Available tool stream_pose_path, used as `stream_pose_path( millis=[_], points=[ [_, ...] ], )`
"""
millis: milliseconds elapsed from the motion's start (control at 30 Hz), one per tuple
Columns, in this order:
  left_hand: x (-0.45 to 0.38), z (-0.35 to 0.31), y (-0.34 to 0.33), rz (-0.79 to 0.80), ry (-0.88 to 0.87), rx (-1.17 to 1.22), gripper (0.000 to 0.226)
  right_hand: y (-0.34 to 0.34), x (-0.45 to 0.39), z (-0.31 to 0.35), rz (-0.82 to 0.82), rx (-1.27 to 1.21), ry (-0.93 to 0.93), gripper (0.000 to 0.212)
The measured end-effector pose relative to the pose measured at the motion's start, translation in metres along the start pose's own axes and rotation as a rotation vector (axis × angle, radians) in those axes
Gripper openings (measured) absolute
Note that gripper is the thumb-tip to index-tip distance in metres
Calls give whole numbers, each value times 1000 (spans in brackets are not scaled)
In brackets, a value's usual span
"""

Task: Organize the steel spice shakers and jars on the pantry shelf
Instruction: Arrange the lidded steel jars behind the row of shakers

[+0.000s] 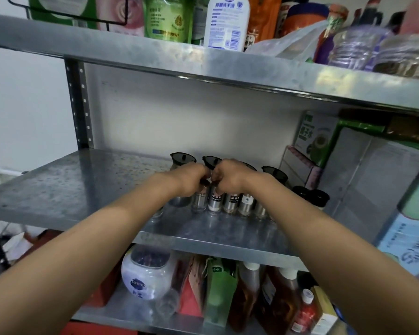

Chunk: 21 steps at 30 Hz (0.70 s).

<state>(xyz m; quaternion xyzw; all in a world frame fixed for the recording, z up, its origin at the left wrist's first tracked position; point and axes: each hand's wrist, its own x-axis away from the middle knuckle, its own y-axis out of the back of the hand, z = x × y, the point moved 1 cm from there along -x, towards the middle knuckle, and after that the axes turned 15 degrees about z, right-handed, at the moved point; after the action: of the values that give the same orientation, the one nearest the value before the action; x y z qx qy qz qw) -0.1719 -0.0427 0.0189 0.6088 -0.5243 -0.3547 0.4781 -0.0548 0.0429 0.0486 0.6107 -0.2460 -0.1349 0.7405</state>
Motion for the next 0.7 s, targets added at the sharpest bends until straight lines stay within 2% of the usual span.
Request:
stream_pose_path(
  millis=[200, 433, 567, 700],
  points=[
    [-1, 2, -1, -30, 14, 24, 27, -2, -2, 1, -9, -28, -7, 35],
    [20, 3, 4, -41, -5, 40, 46, -2, 4, 4, -14, -141, -2, 37],
    [54, 10, 19, -104, -10, 3, 38, 4, 13, 15, -40, -146, 16, 45],
    [90, 27, 30, -139, 87, 6, 38, 4, 17, 34, -66, -177, 34, 52]
  ],
)
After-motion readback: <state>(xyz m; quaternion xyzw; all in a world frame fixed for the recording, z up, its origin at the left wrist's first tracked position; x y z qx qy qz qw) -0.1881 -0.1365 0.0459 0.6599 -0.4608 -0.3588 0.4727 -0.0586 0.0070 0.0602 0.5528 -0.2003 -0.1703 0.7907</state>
